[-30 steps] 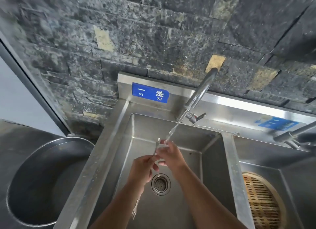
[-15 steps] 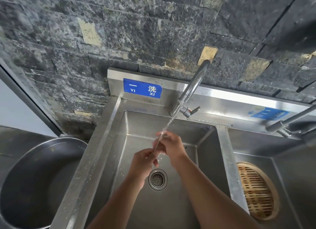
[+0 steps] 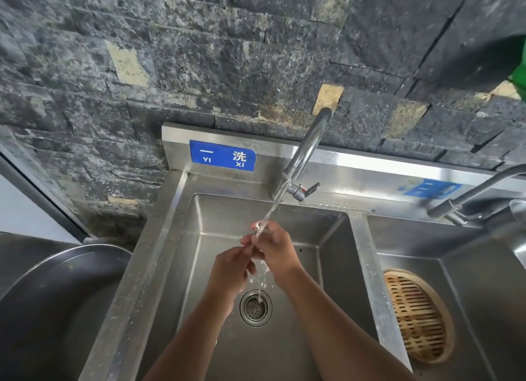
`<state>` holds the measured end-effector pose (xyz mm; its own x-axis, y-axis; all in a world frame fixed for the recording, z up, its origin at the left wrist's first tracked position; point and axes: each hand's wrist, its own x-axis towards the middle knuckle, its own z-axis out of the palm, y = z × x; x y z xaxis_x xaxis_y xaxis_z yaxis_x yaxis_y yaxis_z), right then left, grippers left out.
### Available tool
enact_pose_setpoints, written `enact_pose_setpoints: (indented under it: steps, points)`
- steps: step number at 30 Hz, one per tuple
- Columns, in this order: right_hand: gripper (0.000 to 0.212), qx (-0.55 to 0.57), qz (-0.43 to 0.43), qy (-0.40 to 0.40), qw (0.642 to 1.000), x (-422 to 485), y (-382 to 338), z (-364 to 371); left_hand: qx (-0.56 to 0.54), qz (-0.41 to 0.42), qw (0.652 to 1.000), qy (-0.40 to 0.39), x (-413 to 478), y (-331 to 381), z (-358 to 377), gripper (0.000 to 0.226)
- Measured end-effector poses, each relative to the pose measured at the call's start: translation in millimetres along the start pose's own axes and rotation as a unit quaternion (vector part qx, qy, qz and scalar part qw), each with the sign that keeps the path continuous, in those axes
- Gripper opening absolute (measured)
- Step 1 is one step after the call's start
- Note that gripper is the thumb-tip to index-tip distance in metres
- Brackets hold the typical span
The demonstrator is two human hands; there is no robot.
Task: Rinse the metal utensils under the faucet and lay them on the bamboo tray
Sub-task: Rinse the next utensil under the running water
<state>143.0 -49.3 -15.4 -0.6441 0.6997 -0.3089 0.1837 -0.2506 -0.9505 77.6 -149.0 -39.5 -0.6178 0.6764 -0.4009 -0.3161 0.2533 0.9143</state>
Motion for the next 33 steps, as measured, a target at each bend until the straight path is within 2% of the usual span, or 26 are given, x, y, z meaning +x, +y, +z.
enact_pose_setpoints:
  steps: [4, 10, 13, 16, 18, 22, 25, 30, 33]
  points:
    - [0.014, 0.011, 0.006, 0.013, 1.0, 2.3, 0.4, -3.0, 0.023, 0.008, 1.0, 0.004, -2.1, -5.3, 4.9, 0.032]
    - [0.027, 0.027, 0.025, 0.026, 0.999, -0.7, -1.3, -3.5, 0.02, 0.005, 1.0, -0.006, -5.2, 0.0, 8.5, 0.025]
    - [0.019, 0.018, 0.004, 0.004, 1.0, -4.3, -3.9, -5.1, 0.01, -0.008, 1.0, -0.004, -4.2, 9.0, 7.1, 0.026]
    - [0.014, 0.02, -0.01, -0.015, 1.0, -6.4, -4.7, -5.9, 0.006, 0.026, 1.0, -0.009, -3.3, 13.1, 7.2, 0.031]
    - [0.018, 0.02, -0.007, -0.014, 1.0, -7.4, -4.7, -6.6, 0.008, 0.048, 0.999, -0.016, -3.7, 13.6, 10.0, 0.033]
    - [0.007, -0.001, -0.016, -0.006, 1.0, -5.8, -4.5, -9.9, 0.004, 0.054, 0.998, -0.01, -1.0, 11.1, 13.9, 0.034]
    - [0.019, -0.023, 0.008, 0.015, 1.0, 0.9, -6.7, -9.8, -0.002, 0.035, 0.999, -0.014, -3.8, 9.0, 14.2, 0.033]
    - [0.023, 0.021, 0.055, 0.01, 0.998, 5.4, -9.9, -2.6, 0.003, 0.01, 1.0, 0.005, -4.1, 9.9, 10.3, 0.039]
    - [0.024, 0.022, 0.045, 0.004, 0.999, 2.2, -7.5, 0.1, -0.001, 0.023, 1.0, 0.012, -2.2, 11.9, 6.2, 0.044]
